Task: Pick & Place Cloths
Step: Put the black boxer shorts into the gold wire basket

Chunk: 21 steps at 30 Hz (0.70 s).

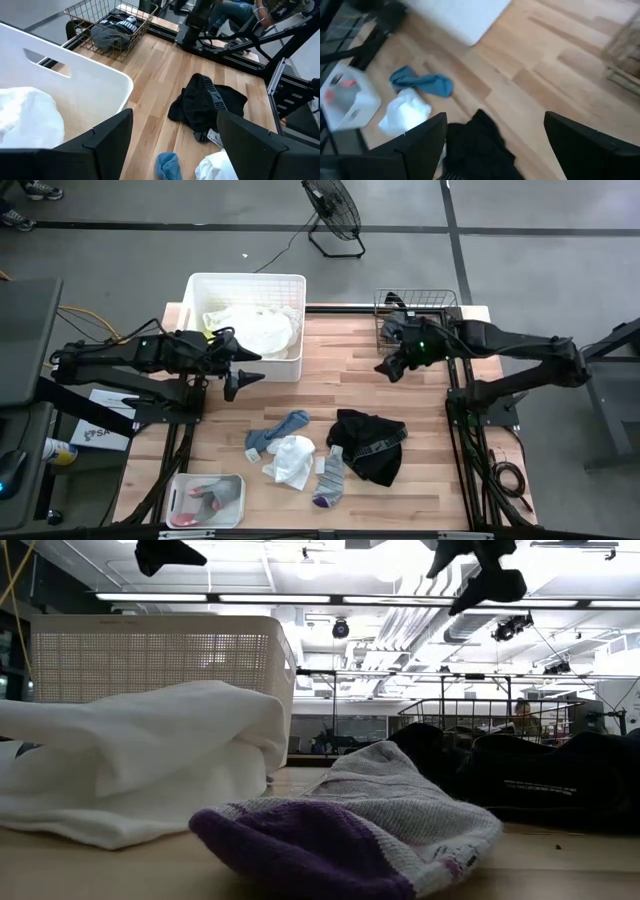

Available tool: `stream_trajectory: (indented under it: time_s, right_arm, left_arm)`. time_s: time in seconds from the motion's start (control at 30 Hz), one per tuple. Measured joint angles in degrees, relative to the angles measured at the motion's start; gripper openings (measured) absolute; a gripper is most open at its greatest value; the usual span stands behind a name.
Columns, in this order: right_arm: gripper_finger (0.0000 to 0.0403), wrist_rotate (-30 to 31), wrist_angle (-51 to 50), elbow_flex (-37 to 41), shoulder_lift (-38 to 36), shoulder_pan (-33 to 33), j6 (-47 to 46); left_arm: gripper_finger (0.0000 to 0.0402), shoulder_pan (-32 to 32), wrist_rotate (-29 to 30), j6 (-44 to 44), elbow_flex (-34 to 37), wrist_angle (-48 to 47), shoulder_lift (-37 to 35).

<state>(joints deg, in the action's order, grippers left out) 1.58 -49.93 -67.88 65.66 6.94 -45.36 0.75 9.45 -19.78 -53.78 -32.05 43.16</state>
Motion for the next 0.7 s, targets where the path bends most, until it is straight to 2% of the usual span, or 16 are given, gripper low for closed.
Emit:
stream_trajectory:
  time_s: [0.4,0.7]
  right_arm:
    - [0.0326,2.7,2.2,-0.1,2.2,-13.0,0.0]
    - [0.0326,3.0,0.5,-0.1,7.2,-21.2,0.5]
  left_arm:
    - [0.0285,0.0,-0.1,0.0,0.0,-1.1,-1.9]
    - [0.0285,0.0,-1.5,-0.1,0.0,-1.2,-1.8]
